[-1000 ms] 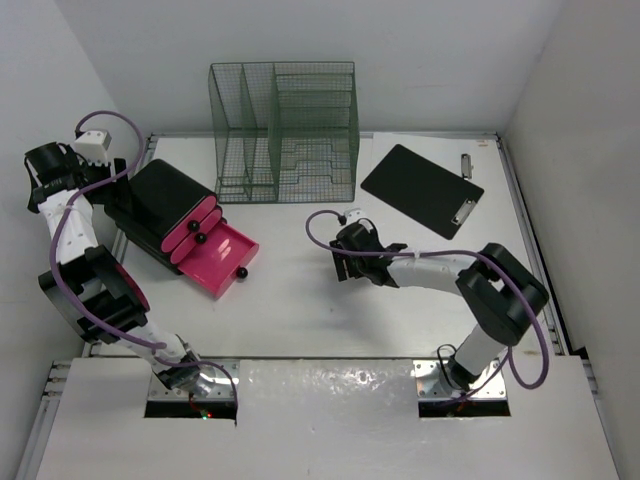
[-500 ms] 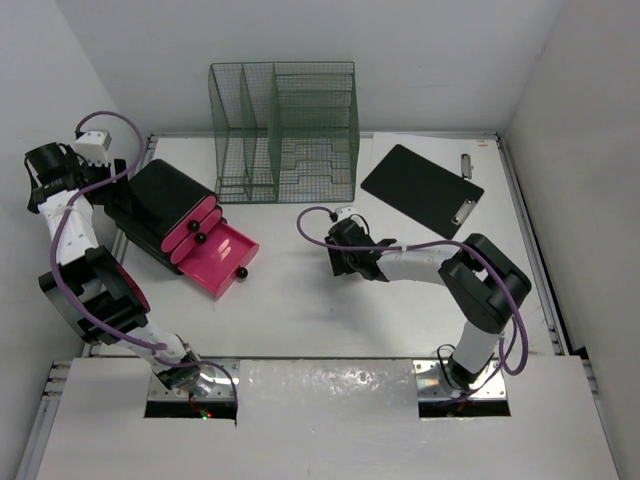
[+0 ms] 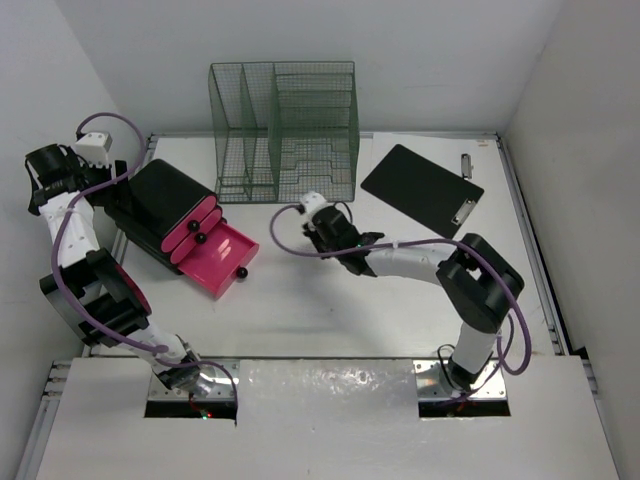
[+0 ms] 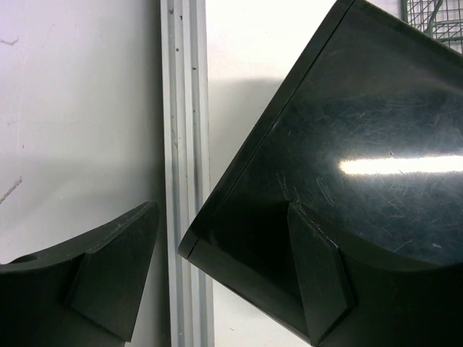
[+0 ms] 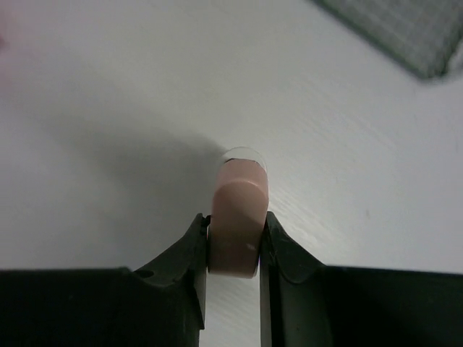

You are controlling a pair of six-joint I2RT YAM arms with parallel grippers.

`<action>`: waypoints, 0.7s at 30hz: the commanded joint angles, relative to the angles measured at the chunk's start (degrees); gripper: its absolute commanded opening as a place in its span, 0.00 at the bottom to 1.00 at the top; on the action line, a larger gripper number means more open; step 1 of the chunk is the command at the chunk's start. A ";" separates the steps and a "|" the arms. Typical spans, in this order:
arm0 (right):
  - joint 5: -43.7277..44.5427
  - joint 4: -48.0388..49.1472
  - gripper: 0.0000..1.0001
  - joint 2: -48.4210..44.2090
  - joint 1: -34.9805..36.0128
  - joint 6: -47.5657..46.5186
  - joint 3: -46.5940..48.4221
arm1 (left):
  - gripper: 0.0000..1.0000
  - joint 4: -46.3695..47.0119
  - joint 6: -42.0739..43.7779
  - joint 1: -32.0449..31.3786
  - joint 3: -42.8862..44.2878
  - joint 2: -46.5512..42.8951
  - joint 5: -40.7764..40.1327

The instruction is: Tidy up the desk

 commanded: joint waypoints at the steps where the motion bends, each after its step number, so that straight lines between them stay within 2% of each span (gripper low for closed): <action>1: -9.01 13.89 0.00 -0.93 6.40 -14.46 9.99 | 0.70 -2.55 0.62 -0.09 -1.26 -1.03 -0.57; 4: -20.60 15.84 0.00 6.26 9.65 -15.81 19.65 | 0.70 -2.72 0.53 -0.09 -1.35 -1.03 -0.65; 6: -27.37 15.14 0.00 13.44 9.92 -10.92 28.15 | 0.70 -3.08 0.88 -0.09 -1.35 -1.03 -1.18; 10: -32.31 12.77 0.00 23.22 9.92 -5.27 39.60 | 0.70 -3.08 1.67 -0.09 -2.05 -1.29 -2.06; 12: -33.47 13.02 0.00 25.35 10.01 -2.46 42.17 | 0.70 -2.64 1.85 -0.09 -2.40 -1.29 -2.24; 15: -34.87 15.66 0.00 26.24 10.36 -1.13 40.87 | 0.70 -2.37 1.85 -0.09 -2.58 -1.03 -2.15; 18: -36.19 17.60 0.00 25.80 10.63 -3.05 39.11 | 0.70 -2.11 1.59 -0.09 -2.32 -0.76 -1.89; 21: -34.27 13.48 0.00 27.90 10.71 -6.04 41.65 | 0.70 -2.11 1.24 -0.09 -2.14 -0.50 -1.45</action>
